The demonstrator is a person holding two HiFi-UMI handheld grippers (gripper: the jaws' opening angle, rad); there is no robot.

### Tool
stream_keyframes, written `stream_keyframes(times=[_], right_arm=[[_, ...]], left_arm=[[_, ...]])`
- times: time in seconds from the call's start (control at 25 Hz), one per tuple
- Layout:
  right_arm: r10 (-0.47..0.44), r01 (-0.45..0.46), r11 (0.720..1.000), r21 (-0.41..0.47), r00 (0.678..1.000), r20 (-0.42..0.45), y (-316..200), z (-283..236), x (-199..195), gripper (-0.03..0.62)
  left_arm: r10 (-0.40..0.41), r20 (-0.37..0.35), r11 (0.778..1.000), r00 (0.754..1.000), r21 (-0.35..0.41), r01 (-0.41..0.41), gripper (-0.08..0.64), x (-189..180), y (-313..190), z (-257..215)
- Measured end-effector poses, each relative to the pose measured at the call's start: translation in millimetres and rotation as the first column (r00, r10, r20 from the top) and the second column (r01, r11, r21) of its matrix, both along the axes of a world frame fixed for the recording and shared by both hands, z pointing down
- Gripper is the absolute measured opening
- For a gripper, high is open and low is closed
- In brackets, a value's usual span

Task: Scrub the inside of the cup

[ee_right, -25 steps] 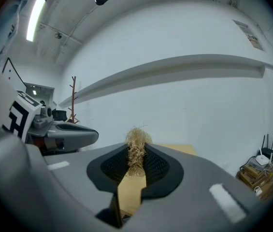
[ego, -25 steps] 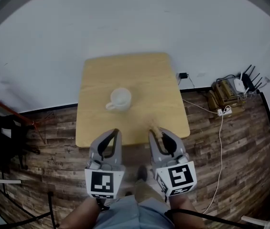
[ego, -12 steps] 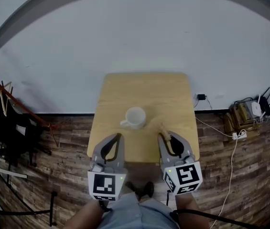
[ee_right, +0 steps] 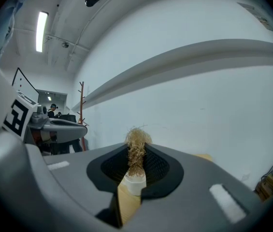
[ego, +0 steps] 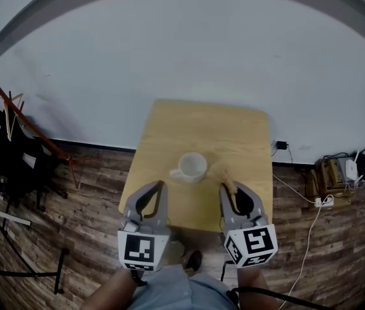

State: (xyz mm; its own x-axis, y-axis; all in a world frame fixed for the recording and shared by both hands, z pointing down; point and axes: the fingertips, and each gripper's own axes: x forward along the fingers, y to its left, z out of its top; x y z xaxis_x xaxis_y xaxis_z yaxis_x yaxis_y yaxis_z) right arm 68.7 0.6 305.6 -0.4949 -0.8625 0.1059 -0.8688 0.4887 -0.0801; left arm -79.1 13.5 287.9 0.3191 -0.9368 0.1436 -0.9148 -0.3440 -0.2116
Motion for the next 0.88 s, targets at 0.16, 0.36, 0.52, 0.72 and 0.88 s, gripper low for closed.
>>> stream_keyframes(times=[0.16, 0.36, 0.52, 0.72, 0.88], right_arm=[[-0.009, 0.008, 1.000, -0.019, 1.000, -0.009, -16, 6, -7, 0.066], [-0.019, 0.018, 0.999, -0.032, 1.000, -0.019, -40, 6, -20, 0.066], [-0.011, 0.010, 0.999, -0.032, 0.999, -0.035, -62, 4, -30, 0.067], [0.018, -0.018, 1.000, -0.007, 0.998, -0.058, -92, -12, -41, 0.066], [0.046, -0.045, 0.999, 0.014, 0.996, -0.071, -111, -23, -48, 0.066]], left_arm=[[0.006, 0.003, 1.000, 1.000, -0.016, -0.006, 0.018, -5, -18, 11], [0.023, -0.017, 0.999, 1.000, -0.032, -0.023, 0.018, -10, -47, 19], [0.050, -0.021, 0.998, 0.999, -0.024, -0.051, 0.018, -15, -73, 18], [0.083, -0.042, 0.996, 0.996, 0.019, -0.082, 0.018, -26, -109, 0], [0.118, -0.080, 0.993, 0.990, 0.034, -0.116, 0.018, -31, -132, -8]])
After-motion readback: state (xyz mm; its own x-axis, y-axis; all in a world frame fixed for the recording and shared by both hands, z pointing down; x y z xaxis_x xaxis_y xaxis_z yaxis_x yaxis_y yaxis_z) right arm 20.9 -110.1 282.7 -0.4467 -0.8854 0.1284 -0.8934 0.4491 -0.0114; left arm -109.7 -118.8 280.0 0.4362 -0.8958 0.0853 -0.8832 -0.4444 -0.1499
